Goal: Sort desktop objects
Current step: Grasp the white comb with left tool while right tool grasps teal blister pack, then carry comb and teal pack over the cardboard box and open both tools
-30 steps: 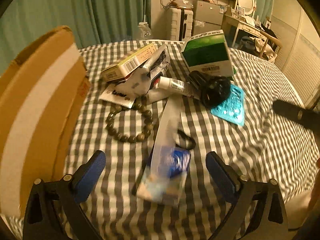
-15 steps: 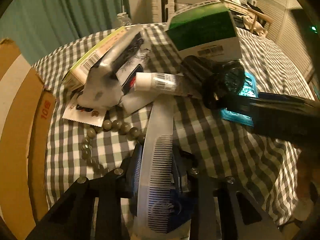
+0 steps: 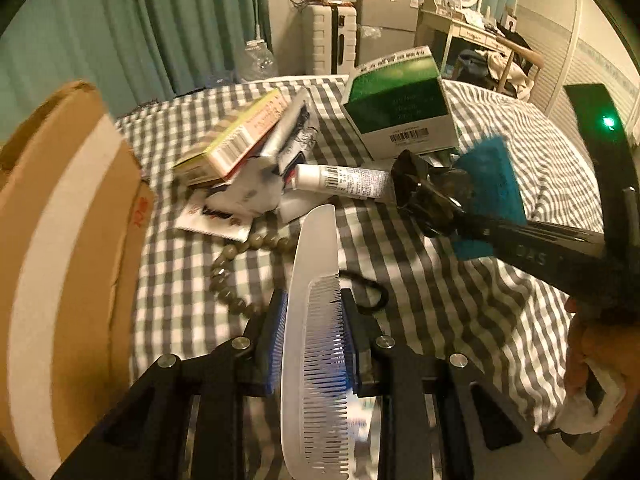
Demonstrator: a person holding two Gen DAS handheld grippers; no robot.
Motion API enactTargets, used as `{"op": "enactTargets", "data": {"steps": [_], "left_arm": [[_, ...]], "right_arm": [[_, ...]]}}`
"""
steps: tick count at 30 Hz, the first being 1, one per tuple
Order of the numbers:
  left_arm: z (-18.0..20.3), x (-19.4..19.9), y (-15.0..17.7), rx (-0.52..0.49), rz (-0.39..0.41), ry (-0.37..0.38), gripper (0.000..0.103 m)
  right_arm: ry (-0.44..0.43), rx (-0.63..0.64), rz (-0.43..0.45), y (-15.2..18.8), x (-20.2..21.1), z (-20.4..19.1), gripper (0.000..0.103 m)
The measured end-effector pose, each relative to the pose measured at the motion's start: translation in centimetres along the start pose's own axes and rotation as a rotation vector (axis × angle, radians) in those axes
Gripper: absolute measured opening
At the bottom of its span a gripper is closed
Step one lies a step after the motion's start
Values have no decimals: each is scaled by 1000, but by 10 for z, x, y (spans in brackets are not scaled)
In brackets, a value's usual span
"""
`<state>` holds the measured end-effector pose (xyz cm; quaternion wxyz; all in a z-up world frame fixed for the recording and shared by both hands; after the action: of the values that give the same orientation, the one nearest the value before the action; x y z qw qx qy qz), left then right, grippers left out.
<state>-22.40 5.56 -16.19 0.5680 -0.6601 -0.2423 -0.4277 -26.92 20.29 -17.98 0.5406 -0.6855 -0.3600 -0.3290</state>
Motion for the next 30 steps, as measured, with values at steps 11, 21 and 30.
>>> {"op": "enactTargets", "data": {"steps": [11,21,30], "left_arm": [[-14,47,26,52,33,-5,25],[-20,83,17,114,94,26,25],[-45,151,2,108,236,31,25]], "right_arm": [[-69,-34,-6,34,42,-6,8],[-175,-65,54,43,100,-24,8],[-229,78,154,27,176,-113,8]]}}
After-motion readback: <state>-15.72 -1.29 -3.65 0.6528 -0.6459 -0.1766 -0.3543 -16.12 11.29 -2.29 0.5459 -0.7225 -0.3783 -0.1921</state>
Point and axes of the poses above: each gripper's, at about its wrist camera, not at the fingertips, and x roughly against the way its jaws point, z to its right, y to its underside, the point moved 4 cm from there along -x, roughly the way its jaws point, and after that the axes turned 2 degrees about y, right-handed, at the moved point
